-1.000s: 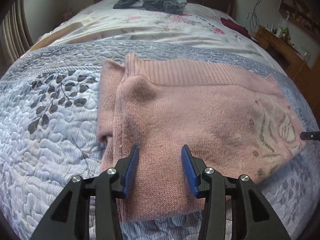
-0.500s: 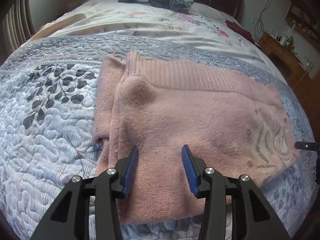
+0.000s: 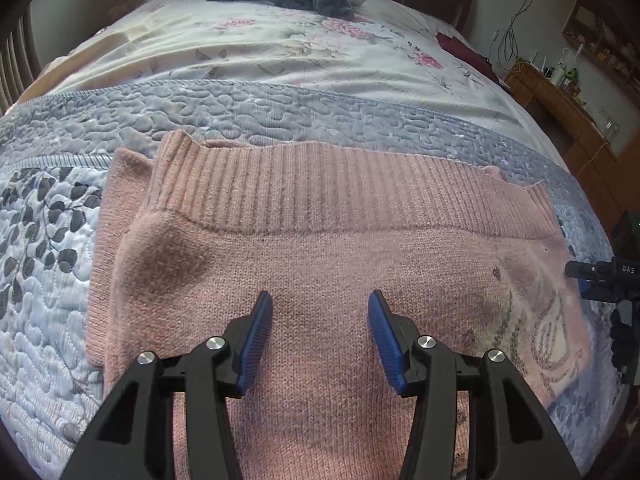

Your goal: Fold small clothes

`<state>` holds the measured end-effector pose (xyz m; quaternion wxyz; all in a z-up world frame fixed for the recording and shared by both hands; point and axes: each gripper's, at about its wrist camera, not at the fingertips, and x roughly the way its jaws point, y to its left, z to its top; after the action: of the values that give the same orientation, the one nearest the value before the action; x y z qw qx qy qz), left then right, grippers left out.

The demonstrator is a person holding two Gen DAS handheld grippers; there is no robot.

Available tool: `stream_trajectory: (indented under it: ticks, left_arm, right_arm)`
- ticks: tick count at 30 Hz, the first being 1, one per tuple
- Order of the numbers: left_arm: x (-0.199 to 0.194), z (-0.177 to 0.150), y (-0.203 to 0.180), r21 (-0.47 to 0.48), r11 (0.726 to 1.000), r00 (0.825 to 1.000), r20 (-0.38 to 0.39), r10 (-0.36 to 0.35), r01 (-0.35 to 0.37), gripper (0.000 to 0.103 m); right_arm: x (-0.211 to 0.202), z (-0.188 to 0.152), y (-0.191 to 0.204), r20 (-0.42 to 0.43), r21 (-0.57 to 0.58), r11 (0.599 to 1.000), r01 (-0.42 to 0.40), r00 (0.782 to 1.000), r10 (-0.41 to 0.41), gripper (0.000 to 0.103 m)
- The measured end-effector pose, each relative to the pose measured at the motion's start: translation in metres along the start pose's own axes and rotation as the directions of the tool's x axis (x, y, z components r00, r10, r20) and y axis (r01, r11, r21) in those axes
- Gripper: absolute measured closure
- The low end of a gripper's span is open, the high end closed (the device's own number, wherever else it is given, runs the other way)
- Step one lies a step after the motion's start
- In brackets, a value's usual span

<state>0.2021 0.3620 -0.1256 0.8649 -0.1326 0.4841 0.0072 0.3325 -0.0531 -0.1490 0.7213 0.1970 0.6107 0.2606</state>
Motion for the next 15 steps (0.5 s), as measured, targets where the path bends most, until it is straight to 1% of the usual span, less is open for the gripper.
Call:
stream_trajectory:
  ticks: [1, 3, 4, 6, 12, 15]
  left_arm:
    - [0.001, 0.000, 0.002, -0.006, 1.000, 1.000, 0.000, -0.006, 0.006, 0.053]
    - [0.003, 0.000, 0.005, -0.017, 1.000, 1.000, -0.003, -0.017, 0.017, 0.052]
    - [0.003, 0.000, 0.006, -0.021, 1.000, 1.000, -0.005, -0.021, 0.021, 0.052]
    - [0.004, 0.001, 0.007, -0.017, 1.000, 1.000, -0.008, -0.024, 0.024, 0.052]
    - [0.005, 0.001, 0.006, -0.009, 1.000, 1.000, -0.010, -0.022, 0.022, 0.052]
    - [0.006, 0.001, 0.007, -0.009, 1.000, 1.000, -0.011, -0.026, 0.026, 0.052]
  right_arm:
    - [0.001, 0.001, 0.001, 0.005, -0.002, 1.000, 0.001, 1.000, -0.001, 0.048]
    - [0.004, 0.003, 0.001, 0.001, 0.003, 1.000, -0.030, 1.000, 0.030, 0.071]
    - [0.005, 0.004, 0.001, 0.002, 0.012, 0.999, -0.046, 0.999, 0.045, 0.072]
    - [0.004, 0.004, 0.005, 0.010, -0.008, 0.999, -0.033, 0.999, 0.033, 0.076]
    - [0.010, 0.002, 0.003, 0.013, 0.017, 0.999, -0.041, 0.999, 0.040, 0.078]
    - [0.004, -0.002, -0.004, 0.014, 0.022, 0.999, -0.042, 0.999, 0.042, 0.078]
